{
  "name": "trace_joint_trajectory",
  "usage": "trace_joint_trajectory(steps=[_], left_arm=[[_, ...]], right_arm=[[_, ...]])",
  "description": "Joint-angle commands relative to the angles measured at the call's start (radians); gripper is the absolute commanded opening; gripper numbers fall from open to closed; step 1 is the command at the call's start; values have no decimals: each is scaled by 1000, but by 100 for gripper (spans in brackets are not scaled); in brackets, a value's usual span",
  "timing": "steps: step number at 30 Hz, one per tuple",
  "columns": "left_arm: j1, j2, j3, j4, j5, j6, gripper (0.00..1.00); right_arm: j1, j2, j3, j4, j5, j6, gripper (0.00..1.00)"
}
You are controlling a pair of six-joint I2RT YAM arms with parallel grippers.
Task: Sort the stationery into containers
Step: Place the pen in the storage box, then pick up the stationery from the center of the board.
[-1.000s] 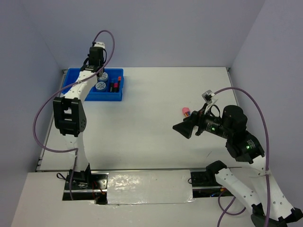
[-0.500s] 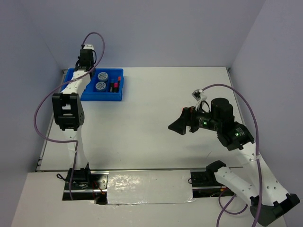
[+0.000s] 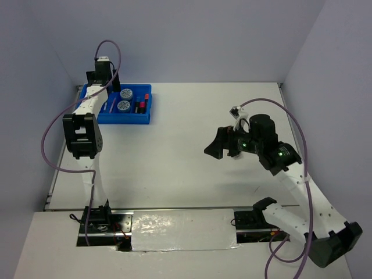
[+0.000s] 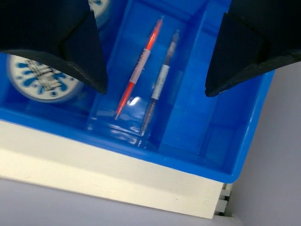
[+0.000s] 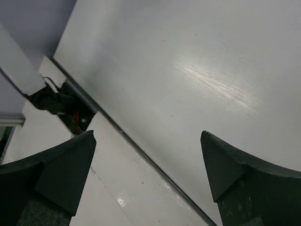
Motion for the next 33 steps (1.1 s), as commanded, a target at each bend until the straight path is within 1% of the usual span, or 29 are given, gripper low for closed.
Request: trace_joint_trajectory(steps=[1, 2, 3, 4, 5, 6, 7, 8, 9, 10, 11, 12, 14, 16, 18, 19, 23, 24, 26, 27, 28, 30, 32, 33], left_arm=[[0, -118, 105, -132, 51, -168, 99], [0, -139, 123, -234, 67, -208, 99], [0, -168, 115, -273, 126, -250, 99], [-1, -237, 63, -309, 155, -324, 99], [0, -277, 18, -333, 191, -349, 99], [-1, -319, -28, -366, 252, -375, 99], [-4, -395, -81, -375, 284, -406, 99], [-14, -429, -184, -381, 307, -412, 99], [-23, -461, -232, -392, 338, -417, 99], [-43, -519, -281, -390, 358, -402, 99], [-52, -541, -369, -390, 373, -399, 99], [-61, -581, -407, -390, 416, -384, 99], [-99, -612, -491, -407, 435, -377, 99], [-125, -653, -545, -423, 453, -354, 99], [-133, -699, -570, -436, 453, -344, 99], [-133, -716, -589, -442, 464, -342, 99], [-133, -773, -607, -459, 470, -334, 99], [-133, -784, -605, -464, 478, -333, 99], [-133, -790, -600, -470, 501, -331, 99], [-133, -797, -605, -469, 507, -336, 99], [-133, -802, -611, -464, 515, -340, 99], [-139, -807, -635, -452, 547, -365, 99], [-152, -813, -652, -436, 558, -401, 99], [-176, -814, -665, -435, 556, -418, 99]], right_arm=[[-24, 125, 32, -4, 152, -83, 100], [-39, 212, 44, -22, 179, -95, 100], [-56, 251, 57, -33, 298, -101, 100], [-65, 291, 78, -45, 353, -105, 100], [-82, 329, 89, -47, 390, -114, 100], [-93, 401, 106, -53, 461, -118, 100], [-114, 435, 127, -65, 489, -117, 100], [-125, 496, 167, -79, 528, -115, 100], [-137, 527, 185, -83, 552, -120, 100], [-151, 558, 223, -96, 624, -126, 100], [-157, 610, 236, -97, 653, -137, 100], [-165, 635, 247, -97, 672, -164, 100], [-209, 711, 276, -113, 680, -172, 100], [-232, 750, 275, -113, 625, -177, 100], [-234, 791, 258, -100, 567, -189, 99], [-234, 816, 245, -94, 506, -186, 98], [-214, 873, 206, -74, 491, -155, 94], [-209, 880, 198, -74, 464, -149, 93], [-202, 896, 158, -51, 433, -132, 85], [-197, 903, 129, -42, 433, -126, 76], [-192, 922, 118, -39, 443, -111, 60], [-171, 925, 104, -42, 489, -97, 48], [-159, 916, 106, -45, 499, -88, 37], [-148, 885, 104, -36, 488, -80, 21]])
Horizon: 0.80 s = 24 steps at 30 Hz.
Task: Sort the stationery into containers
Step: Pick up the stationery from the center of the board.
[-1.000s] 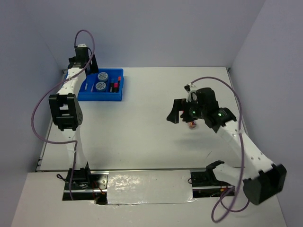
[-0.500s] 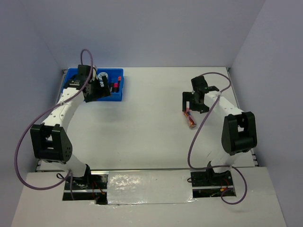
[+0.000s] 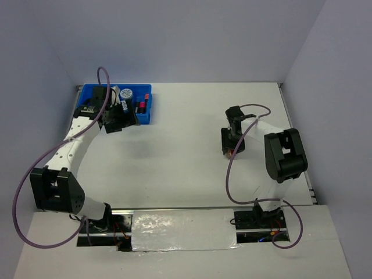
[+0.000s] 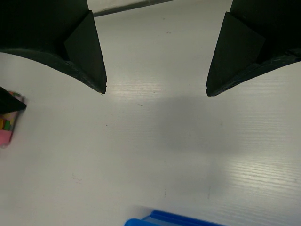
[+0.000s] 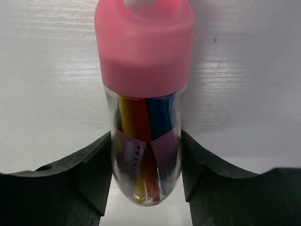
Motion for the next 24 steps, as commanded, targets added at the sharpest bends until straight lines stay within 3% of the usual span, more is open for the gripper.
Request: trace_joint_trajectory(steps=[1, 2, 4, 5, 6, 9, 13, 18, 21, 24], left_arm=[[-47, -23, -32, 50, 56, -82, 99], [-82, -29, -35, 66, 94, -100, 99], [-121, -31, -33, 127, 184, -160, 99], [-154, -29, -33, 221, 322, -192, 99], [-173, -27, -41, 295, 403, -224, 99], [-259, -15, -24, 516, 547, -378, 99], [-375, 46, 74, 601, 605, -444, 99], [-429, 89, 111, 664, 625, -496, 99], [-466, 104, 100, 736, 642, -521, 99], [-500, 126, 134, 684, 621, -492, 99]], right_arm=[[39, -38, -45, 37, -61, 48, 11], [53, -118, -77, 99, -139, 59, 0], [58, -218, -132, 201, -287, 79, 0], [58, -270, -192, 260, -385, 97, 0], [58, -360, -217, 379, -590, 117, 0], [75, -493, -283, 593, -831, 254, 0], [95, -566, -249, 748, -949, 378, 0], [105, -611, -240, 1044, -1066, 617, 0], [131, -603, -176, 1039, -1075, 615, 0], [144, -597, -122, 1020, -1078, 607, 0]])
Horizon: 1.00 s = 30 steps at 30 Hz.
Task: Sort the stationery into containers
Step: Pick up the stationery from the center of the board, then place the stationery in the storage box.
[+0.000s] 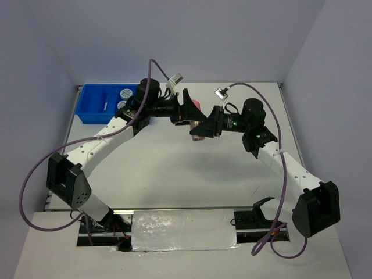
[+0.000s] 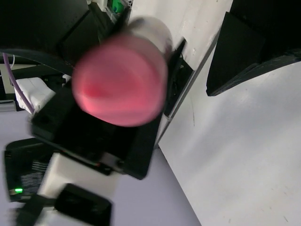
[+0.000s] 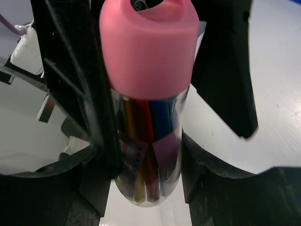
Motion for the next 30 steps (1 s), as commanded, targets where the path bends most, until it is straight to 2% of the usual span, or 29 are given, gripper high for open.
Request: trace_joint_trajectory(steps=[1, 2, 4, 5, 6, 7, 10, 12, 13, 14, 15, 16, 17, 19, 20, 21, 23, 24, 25, 26, 28, 29, 30], left_arm=[[-27, 21, 40, 53, 22, -10, 99], [-29, 20, 35, 62, 21, -19, 97], [-27, 19, 29, 63, 13, -16, 85], [-27, 19, 35, 65, 7, -3, 74], [-24, 19, 52, 59, -2, 5, 49], [-21, 19, 59, 41, -16, 14, 41], [-10, 18, 85, 22, -30, 30, 42], [-6, 19, 116, 5, -36, 50, 4], [-4, 21, 130, -25, -42, 77, 0], [0, 23, 157, -45, -51, 94, 0], [8, 24, 176, -74, -59, 118, 0], [19, 26, 199, -151, -84, 181, 0], [57, 29, 246, -203, -111, 212, 0], [115, 41, 298, -368, -194, 330, 0], [182, 50, 361, -428, -228, 368, 0], [221, 62, 392, -485, -261, 413, 0], [322, 93, 455, -586, -361, 523, 0], [354, 101, 463, -601, -395, 556, 0], [374, 121, 481, -613, -447, 644, 0], [394, 133, 486, -625, -648, 692, 0], [396, 159, 466, -587, -885, 833, 0], [402, 189, 431, -505, -1103, 867, 0], [410, 211, 418, -457, -1187, 926, 0]], right_arm=[[22, -6, 94, 112, -65, 41, 0], [25, -1, 99, 112, -68, 41, 0], [28, 6, 97, 110, -69, 32, 0], [30, 7, 91, 106, -66, 27, 0], [28, 7, 79, 104, -62, 18, 0], [28, 11, 74, 100, -60, 13, 0], [28, 20, 54, 103, -61, 7, 0], [30, 25, 47, 101, -63, 6, 0], [28, 25, 47, 97, -63, -2, 0], [28, 26, 48, 88, -61, -13, 7], [27, 26, 53, 40, -57, -28, 38], [19, 26, 57, -3, -19, -86, 52], [5, 26, 68, -115, 10, -123, 70], [-19, 36, 74, -226, 69, -215, 73], [-19, 39, 65, -227, 133, -240, 74], [-57, 43, 67, -388, 196, -272, 74], [-76, 45, 55, -525, 312, -333, 74], [-93, 45, 51, -566, 415, -344, 74], [-96, 42, 42, -596, 452, -352, 74], [-98, 34, 38, -633, 478, -367, 74], [-98, 19, 28, -655, 506, -369, 74], [-98, -2, 16, -666, 502, -366, 73], [-99, -18, 10, -667, 488, -360, 73]])
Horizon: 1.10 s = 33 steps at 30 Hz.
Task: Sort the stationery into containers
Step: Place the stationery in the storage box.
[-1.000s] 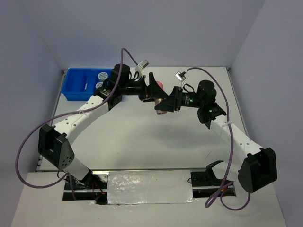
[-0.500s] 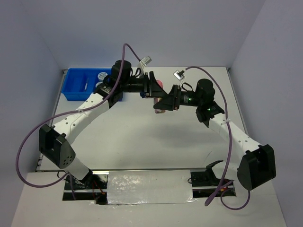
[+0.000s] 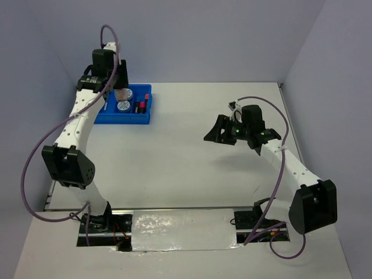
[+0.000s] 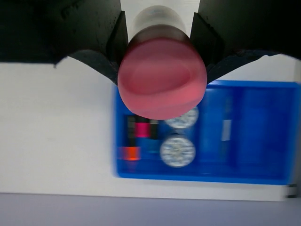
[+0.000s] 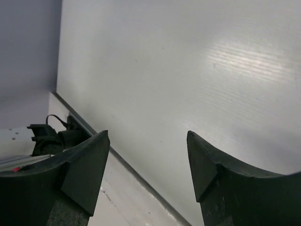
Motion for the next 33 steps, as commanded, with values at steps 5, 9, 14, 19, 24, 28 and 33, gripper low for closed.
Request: trace_joint_trajectory(steps=[5, 9, 14, 19, 24, 28, 33], left_arm=[[83, 260, 99, 231, -642, 307, 0], [175, 389, 191, 253, -588, 276, 0], [211, 481, 185, 380, -520, 383, 0], [237, 524, 153, 507, -490, 457, 0], [294, 561, 156, 486, -426, 368, 19], [320, 566, 154, 477, -418, 308, 63], [346, 563, 185, 439, -429, 224, 99]], right_arm=[[33, -193, -87, -112, 3, -15, 73], [72, -262, -107, -171, -17, -20, 74], [86, -296, -100, -258, -65, -29, 73], [96, -286, -118, -261, -108, -2, 73], [126, -256, -103, -223, -108, 31, 73], [152, -212, -66, -209, -80, 45, 73], [189, -206, 4, -217, -36, 61, 73]])
